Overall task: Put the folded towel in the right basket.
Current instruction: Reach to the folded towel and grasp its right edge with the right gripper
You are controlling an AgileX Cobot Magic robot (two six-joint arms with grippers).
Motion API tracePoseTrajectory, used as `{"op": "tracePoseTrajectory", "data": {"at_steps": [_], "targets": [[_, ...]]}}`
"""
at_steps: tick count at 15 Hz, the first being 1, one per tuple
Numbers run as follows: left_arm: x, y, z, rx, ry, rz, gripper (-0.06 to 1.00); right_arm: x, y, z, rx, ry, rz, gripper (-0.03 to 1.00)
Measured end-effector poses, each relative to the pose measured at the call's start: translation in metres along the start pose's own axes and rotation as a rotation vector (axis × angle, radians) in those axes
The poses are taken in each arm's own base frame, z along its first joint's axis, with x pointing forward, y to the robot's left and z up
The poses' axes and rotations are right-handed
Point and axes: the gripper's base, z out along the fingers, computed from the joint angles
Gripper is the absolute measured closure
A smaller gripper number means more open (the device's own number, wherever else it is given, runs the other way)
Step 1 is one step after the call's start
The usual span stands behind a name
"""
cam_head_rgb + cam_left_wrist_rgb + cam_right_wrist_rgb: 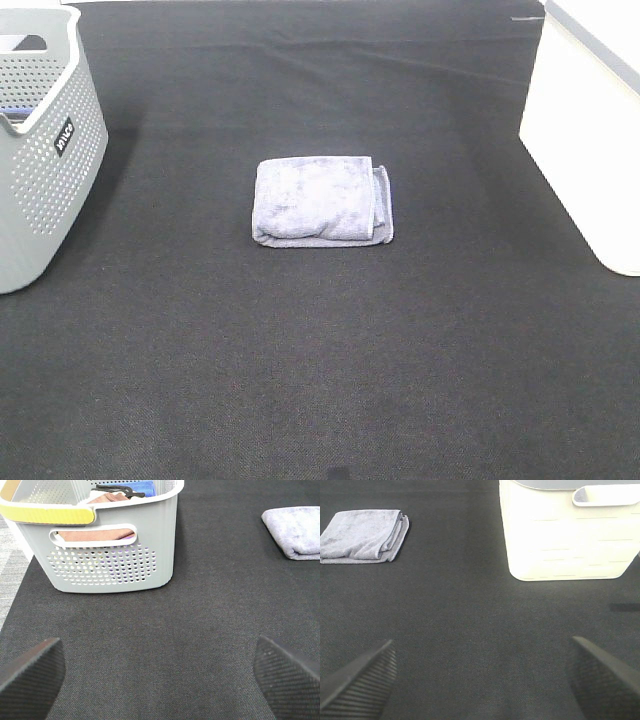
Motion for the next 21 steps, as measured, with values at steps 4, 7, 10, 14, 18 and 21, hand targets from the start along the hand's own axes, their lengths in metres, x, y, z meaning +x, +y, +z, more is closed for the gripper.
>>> {"op": "tracePoseTrajectory", "data": {"at_steps": [4, 7, 10, 14, 18, 21], "targets": [[0.0, 0.0, 0.0, 0.0, 0.0, 0.0, -0.03, 0.0, 0.0, 0.0, 0.0, 0.0, 0.0, 0.1], [0.0, 0.0, 0.0, 0.0, 0.0, 0.0, -0.03, 0.0, 0.0, 0.0, 0.0, 0.0, 0.0, 0.1], [0.0, 0.0, 0.0, 0.0, 0.0, 0.0, -0.03, 0.0, 0.0, 0.0, 0.0, 0.0, 0.0, 0.1], [0.0, 0.0, 0.0, 0.0, 0.0, 0.0, -0.03, 0.0, 0.0, 0.0, 0.0, 0.0, 0.0, 0.1], [0.0, 0.0, 0.0, 0.0, 0.0, 0.0, -0.03, 0.0, 0.0, 0.0, 0.0, 0.0, 0.0, 0.1], [0.0, 0.0, 0.0, 0.0, 0.0, 0.0, -0.03, 0.0, 0.0, 0.0, 0.0, 0.0, 0.0, 0.1]]}}
